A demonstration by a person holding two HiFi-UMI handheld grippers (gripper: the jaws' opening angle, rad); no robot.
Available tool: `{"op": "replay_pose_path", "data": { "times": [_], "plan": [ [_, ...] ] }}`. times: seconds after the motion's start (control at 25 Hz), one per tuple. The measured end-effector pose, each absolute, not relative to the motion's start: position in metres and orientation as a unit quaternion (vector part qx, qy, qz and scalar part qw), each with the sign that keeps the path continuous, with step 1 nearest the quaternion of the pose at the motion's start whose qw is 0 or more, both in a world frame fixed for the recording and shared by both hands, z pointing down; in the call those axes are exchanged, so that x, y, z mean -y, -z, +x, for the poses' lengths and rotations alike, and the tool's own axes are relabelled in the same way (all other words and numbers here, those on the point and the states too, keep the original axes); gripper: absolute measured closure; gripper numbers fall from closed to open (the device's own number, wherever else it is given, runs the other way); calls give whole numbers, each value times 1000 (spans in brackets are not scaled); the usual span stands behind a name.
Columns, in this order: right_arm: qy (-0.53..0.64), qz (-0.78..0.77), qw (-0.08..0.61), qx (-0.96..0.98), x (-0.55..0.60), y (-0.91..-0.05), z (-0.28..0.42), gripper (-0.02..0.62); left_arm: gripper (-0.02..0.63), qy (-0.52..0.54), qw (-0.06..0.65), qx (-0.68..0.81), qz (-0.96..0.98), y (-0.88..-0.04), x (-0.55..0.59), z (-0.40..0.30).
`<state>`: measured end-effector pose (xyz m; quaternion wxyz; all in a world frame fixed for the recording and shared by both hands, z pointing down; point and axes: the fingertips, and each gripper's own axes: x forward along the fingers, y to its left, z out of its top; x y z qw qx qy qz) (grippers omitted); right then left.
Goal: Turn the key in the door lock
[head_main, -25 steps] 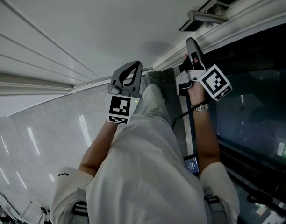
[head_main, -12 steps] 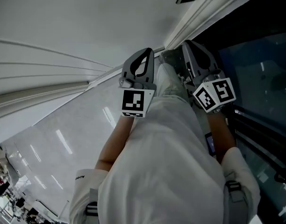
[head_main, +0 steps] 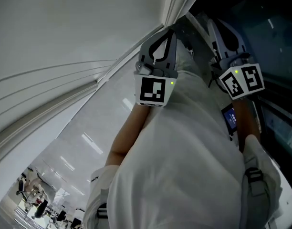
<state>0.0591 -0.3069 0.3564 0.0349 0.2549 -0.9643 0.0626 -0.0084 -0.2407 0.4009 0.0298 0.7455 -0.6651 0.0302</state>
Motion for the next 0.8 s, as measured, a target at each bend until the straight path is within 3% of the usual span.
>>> {"op": "replay_pose_path", "data": {
  "times": [0.36, 0.8],
  "plan": [
    [-48, 174, 60, 982, 258, -369, 54, 591, 597, -37, 33, 641, 766, -406, 235, 8],
    [-43, 248, 53, 966, 261, -374, 51, 592, 597, -22, 39, 650, 758, -409, 230, -10]
  ]
}}
